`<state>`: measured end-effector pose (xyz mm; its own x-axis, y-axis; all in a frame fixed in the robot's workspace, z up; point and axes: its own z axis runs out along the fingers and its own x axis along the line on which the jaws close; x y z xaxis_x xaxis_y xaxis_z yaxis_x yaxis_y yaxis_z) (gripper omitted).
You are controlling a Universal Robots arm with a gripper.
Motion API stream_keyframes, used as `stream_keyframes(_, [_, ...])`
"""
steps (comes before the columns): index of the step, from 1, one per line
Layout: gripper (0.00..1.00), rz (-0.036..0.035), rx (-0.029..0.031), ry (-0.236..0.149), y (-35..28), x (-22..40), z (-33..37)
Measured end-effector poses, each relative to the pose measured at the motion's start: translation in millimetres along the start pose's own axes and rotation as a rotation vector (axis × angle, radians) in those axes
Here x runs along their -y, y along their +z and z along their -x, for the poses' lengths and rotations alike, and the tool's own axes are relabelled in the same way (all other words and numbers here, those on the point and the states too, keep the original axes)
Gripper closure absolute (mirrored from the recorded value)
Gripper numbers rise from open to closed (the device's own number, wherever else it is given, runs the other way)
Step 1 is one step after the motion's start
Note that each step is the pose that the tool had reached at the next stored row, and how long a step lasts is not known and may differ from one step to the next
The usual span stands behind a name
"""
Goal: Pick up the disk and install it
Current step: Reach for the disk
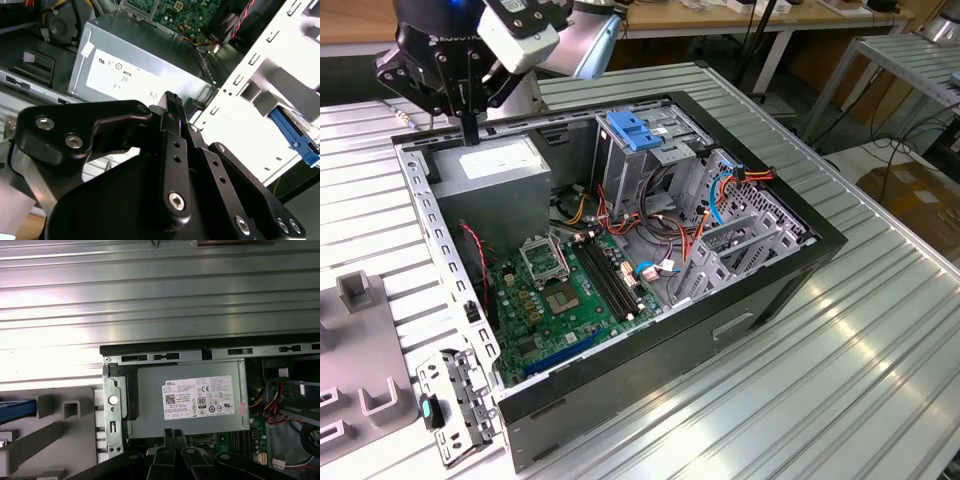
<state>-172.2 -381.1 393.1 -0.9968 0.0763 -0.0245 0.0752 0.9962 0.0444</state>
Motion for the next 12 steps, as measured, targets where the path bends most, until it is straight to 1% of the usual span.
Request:
stream_keyframes(6, [0.89,-0.0001,0.0,0.0,-0.1,0.0,-0.7])
stream_keyframes(10, [0.89,-0.0001,0.0,0.0,-0.3,0.5,-8.6])
stream_keyframes(12, [0.89,-0.0001,-0.0001,0.0,-0.5,0.6,-15.5])
